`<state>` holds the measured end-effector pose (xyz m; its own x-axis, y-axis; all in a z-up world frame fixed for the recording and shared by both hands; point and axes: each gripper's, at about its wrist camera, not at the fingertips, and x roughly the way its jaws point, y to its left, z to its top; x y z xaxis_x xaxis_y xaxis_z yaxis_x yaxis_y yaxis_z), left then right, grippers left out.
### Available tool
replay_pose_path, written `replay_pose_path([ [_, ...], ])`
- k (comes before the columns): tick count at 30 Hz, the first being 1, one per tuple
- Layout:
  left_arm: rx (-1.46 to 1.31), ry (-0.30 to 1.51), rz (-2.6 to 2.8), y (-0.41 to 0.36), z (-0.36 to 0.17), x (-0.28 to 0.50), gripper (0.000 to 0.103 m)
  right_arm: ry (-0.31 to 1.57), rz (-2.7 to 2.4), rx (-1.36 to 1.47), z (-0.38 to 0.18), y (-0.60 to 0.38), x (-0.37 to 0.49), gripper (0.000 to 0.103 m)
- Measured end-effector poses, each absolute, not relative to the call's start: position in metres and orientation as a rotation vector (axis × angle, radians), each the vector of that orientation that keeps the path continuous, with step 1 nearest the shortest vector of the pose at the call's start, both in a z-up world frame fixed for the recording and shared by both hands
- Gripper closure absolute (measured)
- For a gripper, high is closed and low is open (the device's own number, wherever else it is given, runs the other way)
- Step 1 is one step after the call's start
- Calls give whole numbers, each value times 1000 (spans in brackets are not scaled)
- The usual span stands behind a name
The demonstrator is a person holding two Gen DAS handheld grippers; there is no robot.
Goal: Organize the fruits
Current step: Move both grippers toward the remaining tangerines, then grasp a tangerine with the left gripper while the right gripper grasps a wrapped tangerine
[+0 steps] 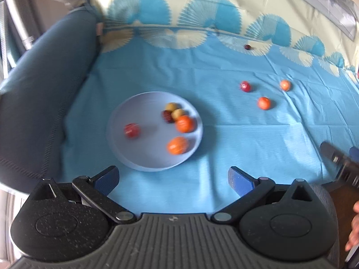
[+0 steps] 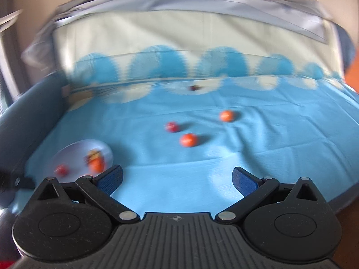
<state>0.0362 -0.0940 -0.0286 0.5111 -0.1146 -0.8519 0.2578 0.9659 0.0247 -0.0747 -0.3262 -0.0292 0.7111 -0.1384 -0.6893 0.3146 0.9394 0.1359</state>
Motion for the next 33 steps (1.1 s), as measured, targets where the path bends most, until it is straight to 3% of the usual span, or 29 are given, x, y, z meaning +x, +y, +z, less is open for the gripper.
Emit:
replay_pose_path([
  [7, 220, 988, -354, -200, -75, 94, 0, 725, -355, 256, -70, -422, -19, 1],
  [18, 354, 946, -508, -339, -185, 186, 0, 835, -261, 206, -196, -517, 137, 1],
  [30, 399, 880, -506, -363, -217, 202, 0, 793, -260, 96, -256, -516, 194, 1],
  [31, 399, 876, -512, -363, -214, 200, 8, 790, -258, 106, -255, -518, 194, 1],
  [32, 395, 867, -537, -363, -211, 198, 20, 786, -260, 104, -253, -519, 192, 10],
  [33, 391, 859, -575, -364, -207, 194, 57, 770, -262, 95, -252, -518, 191, 24],
])
